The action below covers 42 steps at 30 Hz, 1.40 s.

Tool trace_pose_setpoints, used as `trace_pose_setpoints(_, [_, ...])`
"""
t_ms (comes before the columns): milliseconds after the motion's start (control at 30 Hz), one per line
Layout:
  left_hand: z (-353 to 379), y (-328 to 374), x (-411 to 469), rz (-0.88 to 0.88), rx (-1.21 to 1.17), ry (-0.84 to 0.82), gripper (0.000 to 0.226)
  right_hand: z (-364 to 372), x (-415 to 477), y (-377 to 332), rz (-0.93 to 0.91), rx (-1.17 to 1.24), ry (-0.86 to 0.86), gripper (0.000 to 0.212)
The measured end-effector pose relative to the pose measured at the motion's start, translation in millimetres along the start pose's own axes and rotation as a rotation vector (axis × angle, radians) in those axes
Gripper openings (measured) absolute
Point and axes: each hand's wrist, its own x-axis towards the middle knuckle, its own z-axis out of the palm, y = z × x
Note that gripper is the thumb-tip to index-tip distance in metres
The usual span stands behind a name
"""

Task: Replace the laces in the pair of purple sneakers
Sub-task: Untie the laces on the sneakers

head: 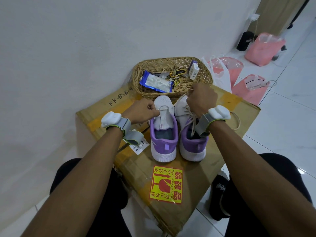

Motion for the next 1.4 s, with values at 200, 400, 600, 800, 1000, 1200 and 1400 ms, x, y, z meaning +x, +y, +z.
trace_pose_setpoints(200, [-0.1,5.2,0.1,-0.015,0.005,-0.013,0.020,3.9,-11.6,-9.0,-0.350,0.109,-0.344,0.043])
trace_pose_setpoints(400, [-1.0,3.1,-0.4,-0.003,0.012,-0.010,0.020,3.0,-11.5,-6.4,-0.197,-0.025,-0.136,0.016])
trace_pose_setpoints(600, [0.6,1.0,0.8,-0.002,-0.007,0.005,0.017,-5.5,-7.4,-0.4,-0.230,0.128,-0.150,0.038])
trace_pose_setpoints(800, [0.6,1.0,2.4,-0.007,-0.005,-0.001,0.018,4.9,-14.8,-16.3,-0.329,-0.015,-0.288,0.017])
trace_pose_setpoints(1000, [-1.0,0.6,0.7,0.003,0.007,0.008,0.017,-0.9,4.4,1.6,-0.101,-0.017,-0.059,0.024])
trace_pose_setpoints(1200, [1.0,1.4,3.2,-0.003,0.018,0.006,0.018,4.1,-11.3,-14.3,-0.363,0.067,-0.385,0.018])
trace_pose_setpoints(1400, [-1.2,0.9,3.7,-0.001,0.029,-0.007,0.017,4.7,-0.2,-1.0,-0.085,-0.089,-0.050,0.021])
